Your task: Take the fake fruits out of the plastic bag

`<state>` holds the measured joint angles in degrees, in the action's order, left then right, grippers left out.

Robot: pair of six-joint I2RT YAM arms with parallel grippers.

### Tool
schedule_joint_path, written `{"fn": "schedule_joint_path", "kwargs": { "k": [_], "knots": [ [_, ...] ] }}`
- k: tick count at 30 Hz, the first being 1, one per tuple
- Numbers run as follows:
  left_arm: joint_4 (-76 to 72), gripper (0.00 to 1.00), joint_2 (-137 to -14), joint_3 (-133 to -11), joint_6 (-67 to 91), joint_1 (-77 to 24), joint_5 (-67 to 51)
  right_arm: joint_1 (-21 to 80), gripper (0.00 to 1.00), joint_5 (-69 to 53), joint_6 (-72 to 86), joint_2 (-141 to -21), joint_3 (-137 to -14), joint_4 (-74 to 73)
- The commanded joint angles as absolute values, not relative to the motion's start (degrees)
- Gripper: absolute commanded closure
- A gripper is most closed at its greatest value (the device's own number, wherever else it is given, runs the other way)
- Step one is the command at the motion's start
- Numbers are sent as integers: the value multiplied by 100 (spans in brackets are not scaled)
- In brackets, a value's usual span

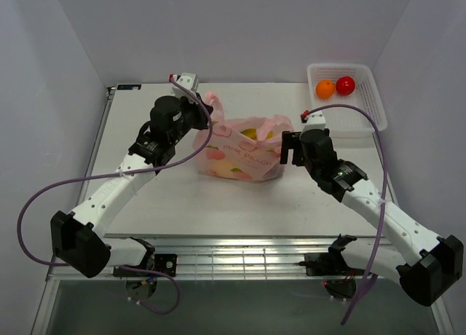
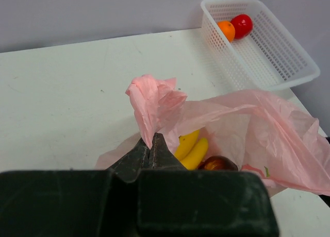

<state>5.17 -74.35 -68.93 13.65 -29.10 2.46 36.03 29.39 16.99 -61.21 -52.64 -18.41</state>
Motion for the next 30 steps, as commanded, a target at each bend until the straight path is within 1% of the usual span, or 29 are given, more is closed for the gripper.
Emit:
{"fn": "schedule_joint_path", "kwargs": {
  "k": [1,2,5,6,8,9,13,14,16,18,23,28,30],
  "knots": [
    [282,100,-6839,-6619,1073,-2804,-437,3551,10,1193,654,-5626,-5194,-1509],
    [186,100,-6768,-6540,1055,-2804,-622,3551,10,-40,476,-5407,-5247,-1198],
    [-173,100,-6469,-6188,1046,-2804,-1089,3551,10,-1472,369,-5256,-5501,-55],
    [-254,100,-6330,-6100,1055,-2804,-1194,3551,10,-2155,360,-5291,-5580,252],
    [-395,100,-6223,-5942,1089,-2804,-1415,3551,10,-2739,421,-5500,-5913,735],
    [-422,100,-6188,-5907,1090,-2804,-1441,3559,10,-2847,404,-5624,-6054,808],
    [-439,100,-6117,-5854,1090,-2812,-1327,3560,10,-2733,886,-6502,-6924,827],
    [-439,100,-6117,-5845,1107,-2812,-1301,3560,10,-2760,1027,-6904,-7108,739],
    [-466,100,-6100,-5827,1186,-2812,-1283,3560,10,-2708,1203,-7241,-7522,362],
    [-483,100,-6100,-5801,1239,-2812,-1169,3560,10,-2391,1466,-7558,-7620,46],
    [-413,100,-6240,-5888,1345,-2821,-1046,3568,10,-2102,1749,-7874,-7392,9],
    [-396,100,-6284,-5915,1318,-2812,-1002,3568,10,-1917,1538,-8445,-7865,-1131],
    [-396,100,-6293,-5915,1318,-2812,-949,3568,10,-1688,1485,-8639,-7893,-1283]
  ]
}}
